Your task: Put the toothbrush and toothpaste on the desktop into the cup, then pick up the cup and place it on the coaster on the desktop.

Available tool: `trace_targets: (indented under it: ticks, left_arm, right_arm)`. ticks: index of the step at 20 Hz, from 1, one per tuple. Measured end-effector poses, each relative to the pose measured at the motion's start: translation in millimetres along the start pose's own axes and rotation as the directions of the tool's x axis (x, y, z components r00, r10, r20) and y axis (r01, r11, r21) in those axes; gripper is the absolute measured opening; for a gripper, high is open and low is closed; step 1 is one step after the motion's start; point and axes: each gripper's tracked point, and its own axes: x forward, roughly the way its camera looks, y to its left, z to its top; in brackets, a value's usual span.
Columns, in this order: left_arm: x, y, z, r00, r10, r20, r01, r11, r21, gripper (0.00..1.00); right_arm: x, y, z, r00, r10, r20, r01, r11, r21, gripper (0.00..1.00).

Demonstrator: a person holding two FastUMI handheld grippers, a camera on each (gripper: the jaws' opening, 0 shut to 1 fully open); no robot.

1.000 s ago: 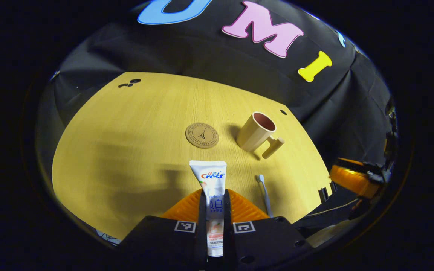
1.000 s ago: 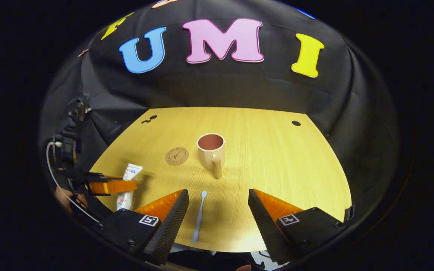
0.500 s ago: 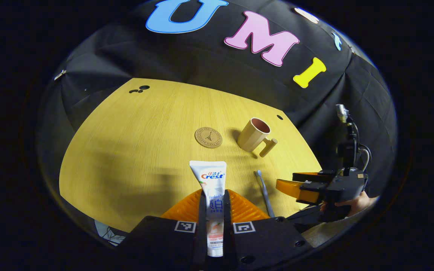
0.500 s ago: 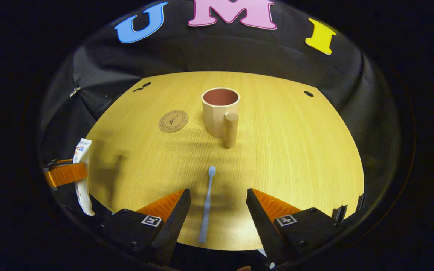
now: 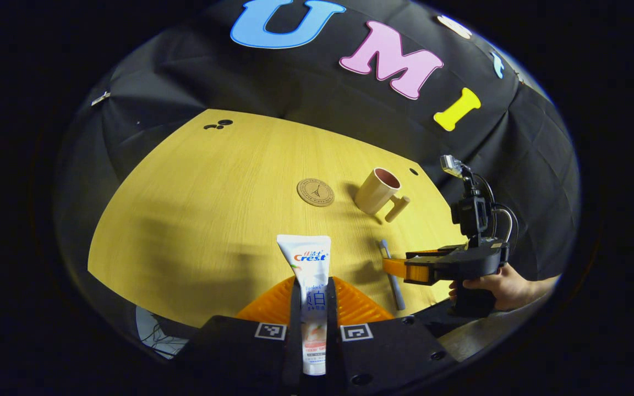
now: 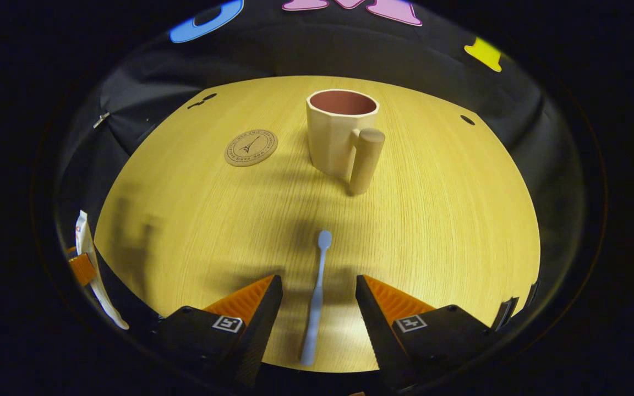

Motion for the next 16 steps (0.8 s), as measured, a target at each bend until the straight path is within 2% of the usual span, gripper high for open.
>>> trace_targets:
  ticks: [5,11,13,14,16]
  left_arm:
    - [-6.8,4.7,-7.1,1.0,0.017,0.009,-0.017,1.0,-0.026,0.21]
    - [-10.6,10.6,-13.5,0.999,0.035,0.011,-0.034,0.998,-0.056,0.22]
    - [-10.1,10.8,-13.6,0.999,0.039,0.012,-0.038,0.998,-0.06,0.21]
    - [-10.4,10.8,-13.0,0.999,0.041,0.014,-0.04,0.997,-0.061,0.22]
    - [-9.5,9.5,-13.9,0.999,0.044,0.015,-0.043,0.997,-0.065,0.22]
  right_arm:
    - [13.5,-1.0,-10.8,0.997,-0.02,-0.072,0.02,1.0,-0.011,0.75]
    - [20.0,0.9,-11.3,0.992,-0.021,-0.127,0.026,0.999,0.045,0.57]
    - [20.7,-1.5,-10.4,0.989,-0.029,-0.144,0.039,0.997,0.065,0.46]
    - [19.9,-2.9,-9.3,0.988,-0.031,-0.149,0.042,0.997,0.07,0.37]
    - [19.7,-3.0,-8.4,0.988,-0.029,-0.152,0.037,0.998,0.048,0.29]
